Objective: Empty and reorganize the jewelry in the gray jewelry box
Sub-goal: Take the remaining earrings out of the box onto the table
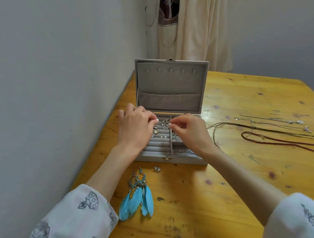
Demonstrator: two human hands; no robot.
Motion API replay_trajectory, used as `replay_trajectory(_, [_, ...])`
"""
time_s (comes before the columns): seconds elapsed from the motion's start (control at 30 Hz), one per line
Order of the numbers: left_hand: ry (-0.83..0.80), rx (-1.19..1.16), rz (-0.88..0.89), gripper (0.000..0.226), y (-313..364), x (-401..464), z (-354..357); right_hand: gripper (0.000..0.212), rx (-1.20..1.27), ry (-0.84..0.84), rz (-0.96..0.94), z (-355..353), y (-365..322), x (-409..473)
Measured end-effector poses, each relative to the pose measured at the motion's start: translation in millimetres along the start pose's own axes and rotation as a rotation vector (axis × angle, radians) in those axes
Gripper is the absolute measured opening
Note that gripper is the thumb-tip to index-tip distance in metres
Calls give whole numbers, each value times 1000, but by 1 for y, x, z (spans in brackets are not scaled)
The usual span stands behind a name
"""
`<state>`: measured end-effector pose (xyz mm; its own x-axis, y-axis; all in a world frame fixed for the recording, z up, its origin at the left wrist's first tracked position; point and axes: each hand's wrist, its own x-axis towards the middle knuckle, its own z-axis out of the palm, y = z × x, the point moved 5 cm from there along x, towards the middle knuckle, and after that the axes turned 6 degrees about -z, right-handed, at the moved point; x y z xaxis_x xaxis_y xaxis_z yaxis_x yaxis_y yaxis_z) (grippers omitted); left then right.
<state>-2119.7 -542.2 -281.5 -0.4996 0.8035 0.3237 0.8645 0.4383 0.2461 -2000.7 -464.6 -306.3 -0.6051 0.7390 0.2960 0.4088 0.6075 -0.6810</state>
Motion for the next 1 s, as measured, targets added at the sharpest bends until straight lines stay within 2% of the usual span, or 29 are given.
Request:
replay_trajectory(0.2, [-172, -138, -1, 24, 19, -47, -13, 18, 180, -69, 105, -17, -5, -62])
replay_trajectory(0.4, [-382, 3, 18, 24, 21, -83, 7, 19, 61, -217, 173, 1, 8, -93])
replay_trajectory(0.53, [-351, 48, 42, 26, 23, -88, 17, 23, -20, -249, 186, 10, 13, -95])
replay_trajectory(1.0, [-274, 57, 60, 33, 29, -86, 31, 23, -184, -136, 110, 15, 15, -97])
